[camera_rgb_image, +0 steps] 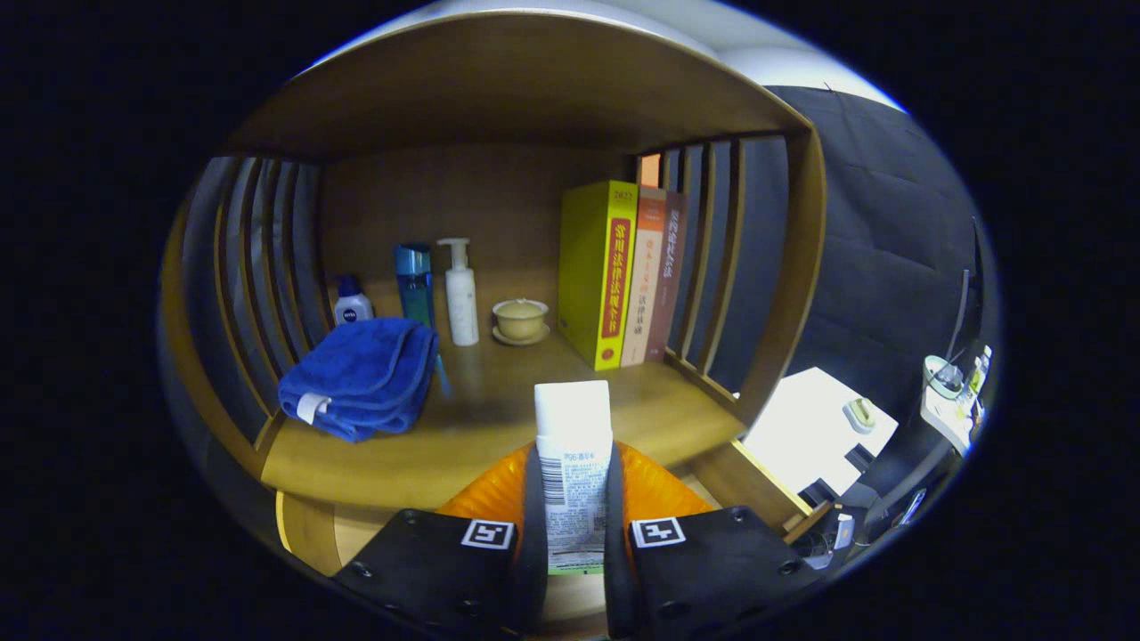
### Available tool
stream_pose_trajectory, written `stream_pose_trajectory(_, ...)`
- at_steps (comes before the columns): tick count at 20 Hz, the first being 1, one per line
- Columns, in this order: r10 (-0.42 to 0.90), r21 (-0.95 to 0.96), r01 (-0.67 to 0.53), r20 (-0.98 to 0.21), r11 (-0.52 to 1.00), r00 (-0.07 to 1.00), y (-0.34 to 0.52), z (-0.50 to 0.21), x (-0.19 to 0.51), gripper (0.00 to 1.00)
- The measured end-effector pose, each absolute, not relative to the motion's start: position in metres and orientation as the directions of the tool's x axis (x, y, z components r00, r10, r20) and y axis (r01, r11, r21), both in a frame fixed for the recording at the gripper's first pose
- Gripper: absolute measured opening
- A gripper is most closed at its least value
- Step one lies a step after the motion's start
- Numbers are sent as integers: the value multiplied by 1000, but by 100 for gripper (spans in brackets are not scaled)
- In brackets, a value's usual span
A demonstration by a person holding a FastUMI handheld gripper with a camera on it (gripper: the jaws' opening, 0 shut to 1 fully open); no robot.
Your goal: Pull open the drawer, take out the items inside it, and place them on the countertop above the cabinet.
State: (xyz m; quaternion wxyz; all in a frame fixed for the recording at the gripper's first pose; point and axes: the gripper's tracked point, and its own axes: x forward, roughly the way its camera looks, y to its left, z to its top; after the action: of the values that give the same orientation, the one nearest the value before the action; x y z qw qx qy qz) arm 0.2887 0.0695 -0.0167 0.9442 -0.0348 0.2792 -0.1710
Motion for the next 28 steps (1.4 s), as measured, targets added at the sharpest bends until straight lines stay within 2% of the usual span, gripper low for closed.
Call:
stream_pose_trajectory(4, -294, -169, 242, -459, 955, 838, 68, -13, 326, 35)
stream_pose_trajectory(12, -191, -75, 182, -584, 980, 789, 58, -62, 378, 35)
stream_pose_trajectory(17, -122, -29, 127, -550, 992, 826, 66, -64, 402, 35)
stream_pose_trajectory(20, -104, -28, 106, -555, 994, 826, 68, -71, 410, 37)
stream_pose_trajectory(26, -55, -54, 29, -606, 998, 793, 77, -102, 410, 50)
stream_pose_trajectory(28, -41, -63, 3, -609, 998, 792, 84, -112, 408, 50)
